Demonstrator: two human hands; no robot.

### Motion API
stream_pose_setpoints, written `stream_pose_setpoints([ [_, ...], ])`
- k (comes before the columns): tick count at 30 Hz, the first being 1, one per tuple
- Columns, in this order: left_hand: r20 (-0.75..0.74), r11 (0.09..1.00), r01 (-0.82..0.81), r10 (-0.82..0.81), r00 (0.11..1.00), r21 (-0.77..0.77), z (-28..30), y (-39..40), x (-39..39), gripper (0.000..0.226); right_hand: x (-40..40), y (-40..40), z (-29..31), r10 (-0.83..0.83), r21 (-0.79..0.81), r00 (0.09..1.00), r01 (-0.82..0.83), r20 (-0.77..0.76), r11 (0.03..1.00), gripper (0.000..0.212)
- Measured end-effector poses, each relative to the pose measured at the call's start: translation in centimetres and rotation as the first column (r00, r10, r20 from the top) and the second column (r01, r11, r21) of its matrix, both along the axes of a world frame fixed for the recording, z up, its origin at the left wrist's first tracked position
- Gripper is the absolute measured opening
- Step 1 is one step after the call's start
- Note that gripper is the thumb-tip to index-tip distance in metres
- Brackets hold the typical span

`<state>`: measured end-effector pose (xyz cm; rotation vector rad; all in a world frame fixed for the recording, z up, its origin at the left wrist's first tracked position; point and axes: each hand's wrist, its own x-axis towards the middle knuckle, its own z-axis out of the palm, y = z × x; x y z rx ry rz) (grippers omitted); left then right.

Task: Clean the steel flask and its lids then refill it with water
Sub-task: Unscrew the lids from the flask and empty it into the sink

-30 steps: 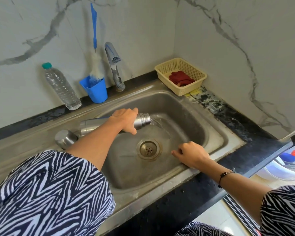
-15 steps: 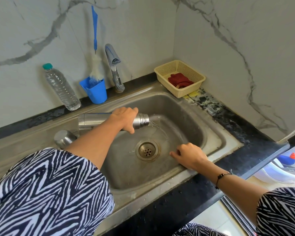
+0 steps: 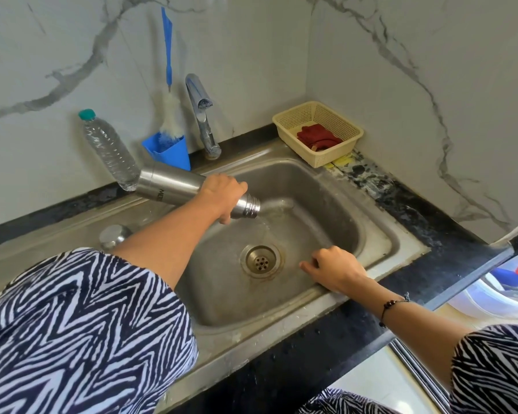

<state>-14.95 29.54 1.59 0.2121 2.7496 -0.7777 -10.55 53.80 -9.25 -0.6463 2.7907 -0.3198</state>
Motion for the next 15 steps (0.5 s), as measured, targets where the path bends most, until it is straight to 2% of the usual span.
stream_pose_setpoints([
  [8,-0.004,0.984,0.116,-0.117,0.993,-0.136,0.1,1.1,0.6,0.063,0.1,-0.2,0.2,0.003,0.018,1.000,-0.004,0.005,1.000,0.046],
  [15,-0.048,0.992,0.130,-0.130,0.990,-0.001,0.0,0.8,2.2,0.062,0.6,-0.5,0.9,0.055,0.061,0.998,-0.053,-0.035,0.997,0.044],
])
